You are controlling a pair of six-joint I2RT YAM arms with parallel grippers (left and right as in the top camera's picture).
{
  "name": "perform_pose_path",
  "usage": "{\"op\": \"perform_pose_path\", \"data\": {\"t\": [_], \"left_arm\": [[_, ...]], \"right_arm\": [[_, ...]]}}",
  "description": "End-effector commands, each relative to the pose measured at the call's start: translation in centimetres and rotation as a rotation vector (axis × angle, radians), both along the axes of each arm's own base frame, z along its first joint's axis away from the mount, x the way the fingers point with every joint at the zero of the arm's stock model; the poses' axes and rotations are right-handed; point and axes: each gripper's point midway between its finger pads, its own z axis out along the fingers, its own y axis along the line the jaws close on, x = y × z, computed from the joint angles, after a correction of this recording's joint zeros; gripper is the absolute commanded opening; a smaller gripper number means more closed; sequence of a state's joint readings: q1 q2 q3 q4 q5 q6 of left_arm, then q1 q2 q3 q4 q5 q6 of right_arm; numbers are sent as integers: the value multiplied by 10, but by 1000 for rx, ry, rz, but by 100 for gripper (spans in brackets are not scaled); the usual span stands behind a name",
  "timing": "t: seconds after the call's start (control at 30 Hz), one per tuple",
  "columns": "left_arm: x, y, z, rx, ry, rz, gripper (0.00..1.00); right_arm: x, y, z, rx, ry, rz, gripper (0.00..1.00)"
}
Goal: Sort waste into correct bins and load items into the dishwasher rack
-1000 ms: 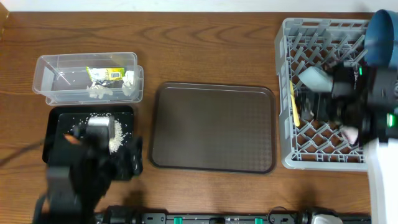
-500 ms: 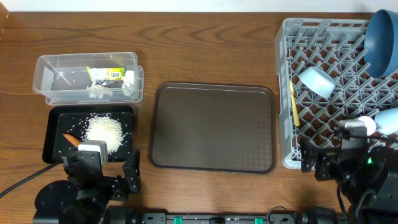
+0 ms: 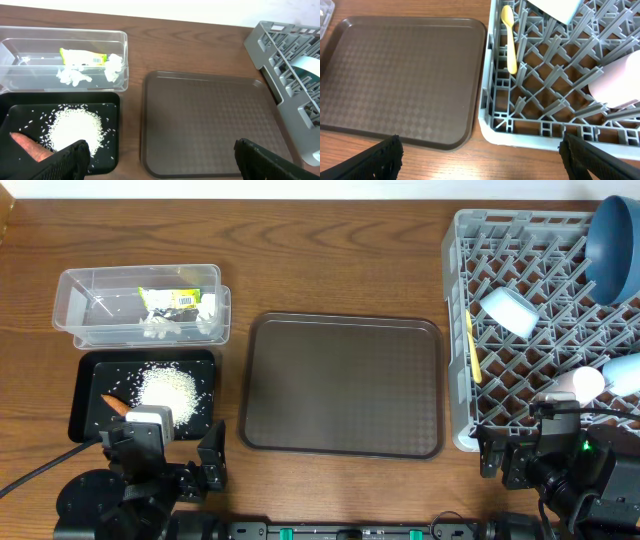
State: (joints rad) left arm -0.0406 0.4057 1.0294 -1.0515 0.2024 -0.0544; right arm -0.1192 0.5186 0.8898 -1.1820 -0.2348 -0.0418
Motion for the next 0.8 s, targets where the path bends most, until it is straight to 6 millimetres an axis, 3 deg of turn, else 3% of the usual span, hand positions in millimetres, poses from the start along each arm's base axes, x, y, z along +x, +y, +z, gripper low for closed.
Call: {"op": "perform_pose_path", "data": {"t": [0.0,0.23,0.47,0.77], "left_arm": [[0,2,-3,14,7,8,94],[0,2,-4,14,7,8,94],[0,2,-4,14,7,8,94],[0,2,-4,14,7,8,94]], "right_arm": [[0,-1,-2,-16,-1,6,99],[0,-3,0,-55,-68,17,99],[27,13,7,-139,-421,151,99],[52,20,5,-145,-740,159,99]]}}
